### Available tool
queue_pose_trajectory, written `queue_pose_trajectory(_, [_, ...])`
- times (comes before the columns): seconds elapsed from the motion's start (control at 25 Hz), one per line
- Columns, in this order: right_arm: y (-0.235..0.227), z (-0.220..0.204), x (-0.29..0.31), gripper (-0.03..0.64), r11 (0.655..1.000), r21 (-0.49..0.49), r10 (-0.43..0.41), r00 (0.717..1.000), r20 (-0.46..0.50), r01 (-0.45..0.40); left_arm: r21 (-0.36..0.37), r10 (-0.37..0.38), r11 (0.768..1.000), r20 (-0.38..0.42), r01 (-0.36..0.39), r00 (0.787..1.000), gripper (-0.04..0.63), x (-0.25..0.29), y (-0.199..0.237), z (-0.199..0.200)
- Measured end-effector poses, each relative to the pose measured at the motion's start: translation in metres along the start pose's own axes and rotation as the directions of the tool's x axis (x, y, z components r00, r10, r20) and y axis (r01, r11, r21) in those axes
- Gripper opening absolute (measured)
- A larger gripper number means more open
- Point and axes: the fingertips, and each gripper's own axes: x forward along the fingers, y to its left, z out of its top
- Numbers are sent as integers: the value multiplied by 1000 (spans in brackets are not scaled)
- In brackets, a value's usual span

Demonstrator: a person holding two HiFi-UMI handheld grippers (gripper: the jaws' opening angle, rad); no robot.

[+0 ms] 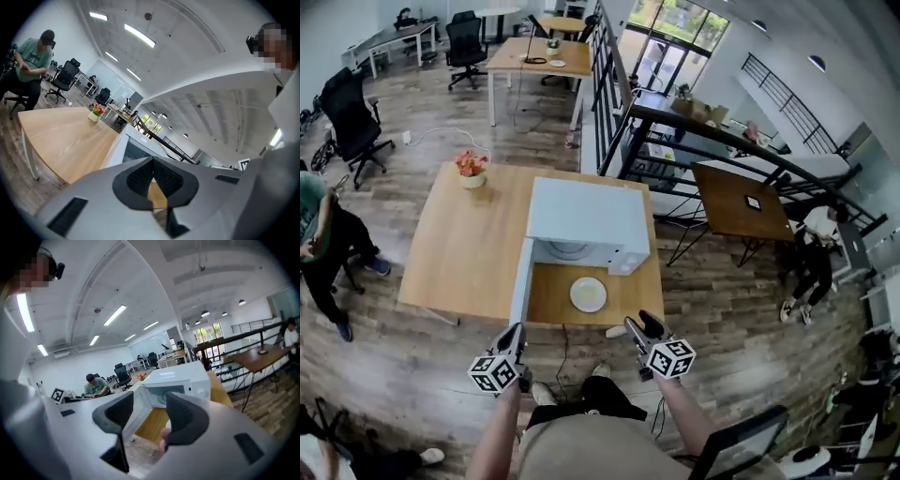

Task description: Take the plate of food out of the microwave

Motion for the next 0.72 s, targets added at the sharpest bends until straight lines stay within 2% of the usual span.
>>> queue_pose_trajectory(0.12, [-7,26,-34,226,995,-89,-47,996,73,53,28,-33,999,-14,33,999,3,-1,-25,-4])
queue_pose_trajectory(0.32, [-8,50,-80,227,993,-95,-57,983,172,74,101,-65,992,-57,70,996,3,2,-65,-6])
queue_pose_trajectory(0.52, [-7,52,-127,225,996,-87,-8,973,231,29,136,-97,985,-75,106,993,2,-1,-119,-28])
queue_pose_trajectory(0.72, [-10,25,-170,225,998,-55,4,969,248,10,179,-98,977,-114,117,989,3,-13,-152,-67])
